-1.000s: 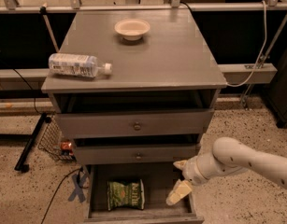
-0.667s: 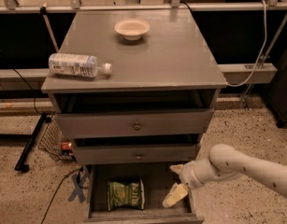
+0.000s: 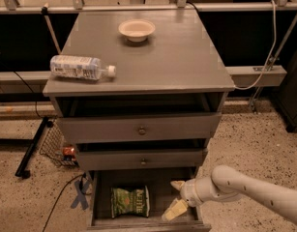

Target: Pick green jalapeno chip bag from bottom drawer and place on counter

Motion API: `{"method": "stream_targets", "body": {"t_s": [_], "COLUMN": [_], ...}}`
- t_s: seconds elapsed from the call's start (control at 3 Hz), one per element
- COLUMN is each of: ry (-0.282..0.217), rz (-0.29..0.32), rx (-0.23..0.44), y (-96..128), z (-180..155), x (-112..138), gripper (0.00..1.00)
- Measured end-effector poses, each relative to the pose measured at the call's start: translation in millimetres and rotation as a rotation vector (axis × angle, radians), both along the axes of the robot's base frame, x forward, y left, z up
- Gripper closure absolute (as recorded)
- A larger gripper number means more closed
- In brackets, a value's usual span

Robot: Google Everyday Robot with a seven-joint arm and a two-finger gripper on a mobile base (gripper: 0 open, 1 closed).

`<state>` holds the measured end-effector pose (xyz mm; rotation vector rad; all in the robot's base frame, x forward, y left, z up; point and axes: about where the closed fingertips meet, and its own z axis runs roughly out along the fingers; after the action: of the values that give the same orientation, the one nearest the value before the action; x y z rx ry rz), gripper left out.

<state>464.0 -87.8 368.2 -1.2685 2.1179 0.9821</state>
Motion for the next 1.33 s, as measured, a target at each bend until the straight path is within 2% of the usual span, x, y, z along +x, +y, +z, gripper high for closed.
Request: {"method": "stream_targets", "body": {"t_s": [0.33, 0.67, 1.33], "ry": [-0.025, -0.042, -0.041], "rz": [-0.009, -0.045, -0.089], "rx": [0.009, 0.021, 0.053], "y": [0.5, -3.1, 0.3], "z": [-23.1, -48.8, -106.3], "x": [12.8, 23.5, 39.0], "gripper": [0.0, 0.0, 0.0]}}
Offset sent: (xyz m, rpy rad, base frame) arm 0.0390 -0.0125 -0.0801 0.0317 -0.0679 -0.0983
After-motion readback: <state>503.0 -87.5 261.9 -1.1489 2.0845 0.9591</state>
